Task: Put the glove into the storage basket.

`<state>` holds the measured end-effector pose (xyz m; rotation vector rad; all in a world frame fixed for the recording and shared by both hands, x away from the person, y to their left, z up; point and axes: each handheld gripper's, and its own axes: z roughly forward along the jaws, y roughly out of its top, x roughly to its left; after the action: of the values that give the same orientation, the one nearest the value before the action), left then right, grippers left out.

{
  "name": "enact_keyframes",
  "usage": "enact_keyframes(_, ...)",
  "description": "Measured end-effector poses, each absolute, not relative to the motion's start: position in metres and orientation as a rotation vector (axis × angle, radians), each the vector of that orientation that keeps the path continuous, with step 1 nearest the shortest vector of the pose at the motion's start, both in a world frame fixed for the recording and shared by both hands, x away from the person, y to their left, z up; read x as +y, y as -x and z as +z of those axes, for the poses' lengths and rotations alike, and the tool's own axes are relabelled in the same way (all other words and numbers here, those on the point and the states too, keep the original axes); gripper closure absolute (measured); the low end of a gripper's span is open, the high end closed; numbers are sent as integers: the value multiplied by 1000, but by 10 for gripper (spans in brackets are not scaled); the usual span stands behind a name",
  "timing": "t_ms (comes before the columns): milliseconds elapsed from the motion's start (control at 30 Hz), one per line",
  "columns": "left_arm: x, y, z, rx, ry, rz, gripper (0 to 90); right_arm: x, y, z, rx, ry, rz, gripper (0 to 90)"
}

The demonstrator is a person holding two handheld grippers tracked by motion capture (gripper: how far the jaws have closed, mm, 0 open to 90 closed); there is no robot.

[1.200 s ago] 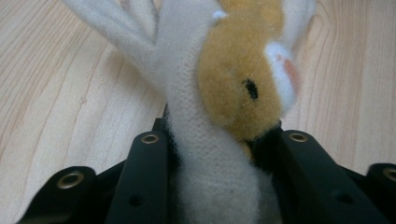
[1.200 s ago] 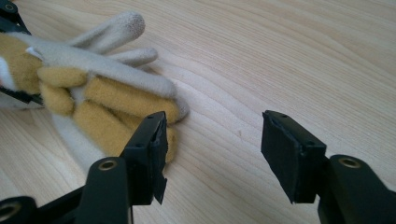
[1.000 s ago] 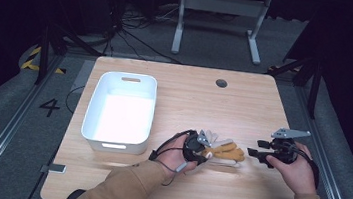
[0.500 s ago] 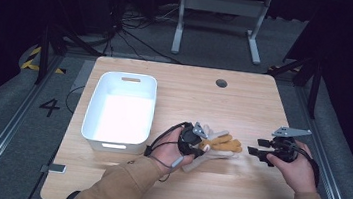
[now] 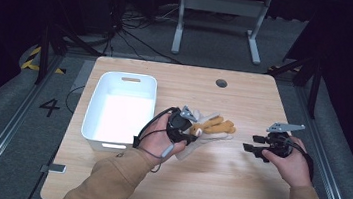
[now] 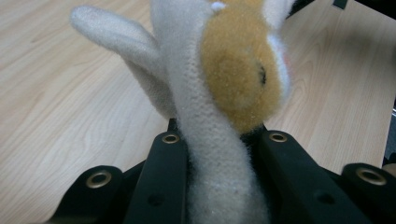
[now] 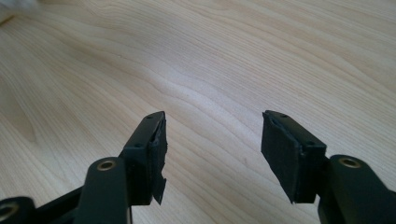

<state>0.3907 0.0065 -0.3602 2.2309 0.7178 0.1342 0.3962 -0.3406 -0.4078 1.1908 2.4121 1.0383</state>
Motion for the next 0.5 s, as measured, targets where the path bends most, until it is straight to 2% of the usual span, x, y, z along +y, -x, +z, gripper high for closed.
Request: enact_keyframes(500,38,-394,-330,855,-2169,214,787,-325,-409,-407,2452,-1141,1036,407)
